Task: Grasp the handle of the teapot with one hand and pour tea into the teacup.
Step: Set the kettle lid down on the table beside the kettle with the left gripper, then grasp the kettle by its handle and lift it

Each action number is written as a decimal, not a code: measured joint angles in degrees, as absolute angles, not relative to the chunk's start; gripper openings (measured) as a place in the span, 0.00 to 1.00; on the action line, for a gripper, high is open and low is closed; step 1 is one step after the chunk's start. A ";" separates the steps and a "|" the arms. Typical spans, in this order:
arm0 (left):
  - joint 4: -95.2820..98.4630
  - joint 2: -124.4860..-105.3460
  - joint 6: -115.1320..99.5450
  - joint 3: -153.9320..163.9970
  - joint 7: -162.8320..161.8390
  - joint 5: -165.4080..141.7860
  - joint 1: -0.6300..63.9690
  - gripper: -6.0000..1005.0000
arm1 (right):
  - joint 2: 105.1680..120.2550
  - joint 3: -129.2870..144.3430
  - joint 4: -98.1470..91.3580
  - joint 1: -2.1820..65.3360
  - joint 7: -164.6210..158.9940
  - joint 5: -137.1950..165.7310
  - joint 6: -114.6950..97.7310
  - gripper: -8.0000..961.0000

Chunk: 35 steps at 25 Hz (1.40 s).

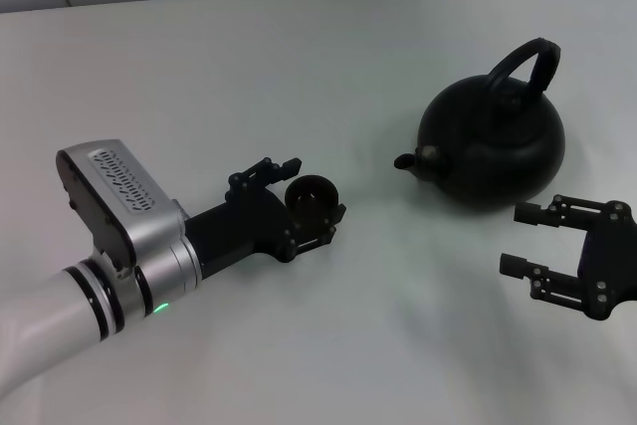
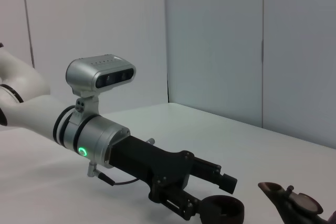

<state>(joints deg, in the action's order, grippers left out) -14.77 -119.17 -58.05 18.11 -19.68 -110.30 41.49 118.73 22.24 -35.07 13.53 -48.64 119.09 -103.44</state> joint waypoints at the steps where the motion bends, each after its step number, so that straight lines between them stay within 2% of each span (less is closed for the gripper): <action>1: -14.75 -119.11 -59.25 18.11 -19.67 -110.30 41.20 0.80 | 118.73 22.24 -35.06 13.53 -48.64 119.09 -103.44 0.63; 7: -11.70 -118.23 -70.68 18.39 -21.55 -110.32 37.25 0.80 | 118.72 21.54 -35.06 13.53 -48.66 119.09 -103.41 0.63; 12: 2.19 -118.09 -87.00 21.94 -34.22 -110.30 29.40 0.80 | 118.66 20.77 -35.07 13.53 -48.68 119.09 -103.38 0.63; 13: 7.83 -118.09 -92.89 24.42 -38.20 -110.33 25.74 0.80 | 118.65 20.21 -35.07 13.53 -48.68 119.09 -103.37 0.63; 20: 21.08 -118.03 -103.01 26.40 -45.17 -110.33 17.14 0.80 | 118.66 18.14 -35.07 13.45 -48.69 119.09 -103.71 0.63; 35: 25.35 -118.25 -99.02 26.76 -42.03 -114.72 14.81 0.80 | 118.90 17.92 -34.62 13.04 -48.69 119.09 -103.49 0.63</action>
<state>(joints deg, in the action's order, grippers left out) 25.35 -118.25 -99.02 26.76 -42.03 -114.72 14.81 118.90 17.92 -34.62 13.04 -48.69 119.09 -103.49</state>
